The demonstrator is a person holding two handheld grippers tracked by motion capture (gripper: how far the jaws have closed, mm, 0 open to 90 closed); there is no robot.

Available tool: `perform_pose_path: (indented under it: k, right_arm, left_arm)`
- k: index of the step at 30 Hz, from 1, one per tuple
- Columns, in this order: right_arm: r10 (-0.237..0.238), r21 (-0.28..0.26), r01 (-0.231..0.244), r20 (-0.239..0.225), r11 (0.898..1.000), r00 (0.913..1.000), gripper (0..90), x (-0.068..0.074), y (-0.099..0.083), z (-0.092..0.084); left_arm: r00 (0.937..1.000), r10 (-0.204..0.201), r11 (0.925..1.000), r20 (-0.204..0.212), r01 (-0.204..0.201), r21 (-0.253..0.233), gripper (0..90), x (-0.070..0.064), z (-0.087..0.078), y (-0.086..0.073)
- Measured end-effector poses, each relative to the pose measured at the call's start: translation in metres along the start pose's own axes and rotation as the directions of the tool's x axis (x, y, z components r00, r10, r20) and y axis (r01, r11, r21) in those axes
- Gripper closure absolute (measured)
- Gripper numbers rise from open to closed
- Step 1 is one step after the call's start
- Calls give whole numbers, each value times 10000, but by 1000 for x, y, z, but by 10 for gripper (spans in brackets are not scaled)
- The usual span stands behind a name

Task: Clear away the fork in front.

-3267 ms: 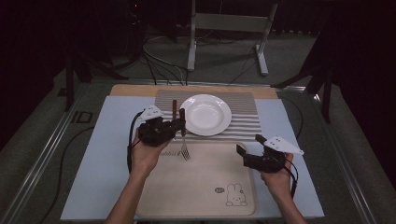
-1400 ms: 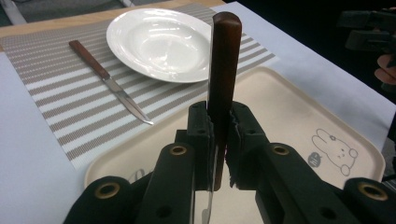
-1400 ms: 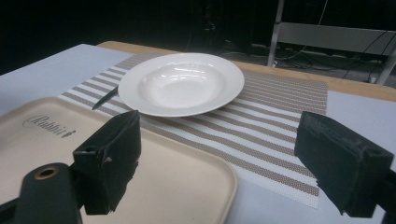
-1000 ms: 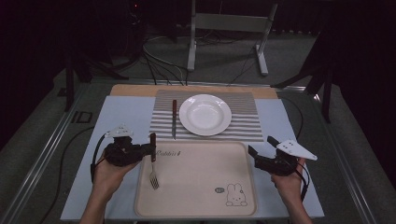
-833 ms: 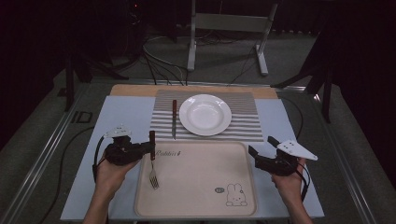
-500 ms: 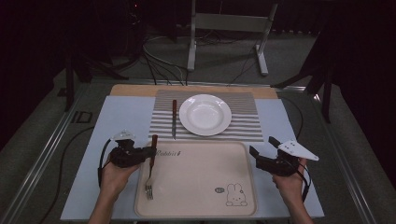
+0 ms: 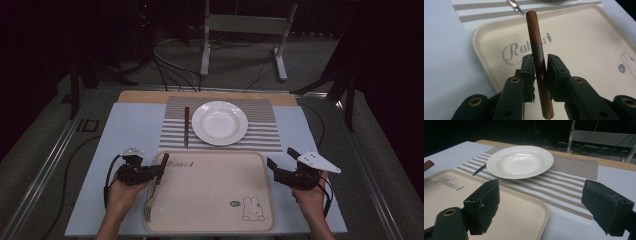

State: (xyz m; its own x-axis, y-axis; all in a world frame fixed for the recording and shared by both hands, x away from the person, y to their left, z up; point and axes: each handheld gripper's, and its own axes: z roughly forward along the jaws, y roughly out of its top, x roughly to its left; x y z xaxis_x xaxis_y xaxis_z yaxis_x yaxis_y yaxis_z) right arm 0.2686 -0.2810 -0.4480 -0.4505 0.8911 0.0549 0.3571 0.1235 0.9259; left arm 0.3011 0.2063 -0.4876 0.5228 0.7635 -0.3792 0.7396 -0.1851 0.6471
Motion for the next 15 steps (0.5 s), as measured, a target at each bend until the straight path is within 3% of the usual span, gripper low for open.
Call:
perform_pose_path:
  k: [3, 8, 12, 15]
  right_arm:
    - [10, 32, -10, 5, 10000, 10000, 151, 0, -1, 0]
    - [3, 39, -3, -22, 10000, 10000, 151, 0, -1, -1]
    - [26, 41, -26, -36, 10000, 10000, 150, 0, -2, -4]
    - [64, 41, -64, -5, 10000, 10000, 149, -2, -4, -6]
  left_arm:
    - [9997, -91, 9999, -248, 94, 137, 754, 3, 1, -2]
    - [9966, -391, 9992, -727, 387, -72, 706, 7, -2, -2]
    - [9958, -485, 9960, -782, 423, -784, 616, 10, -11, -2]
    - [9945, -434, 9896, -955, 296, -1409, 542, 9, -19, 0]
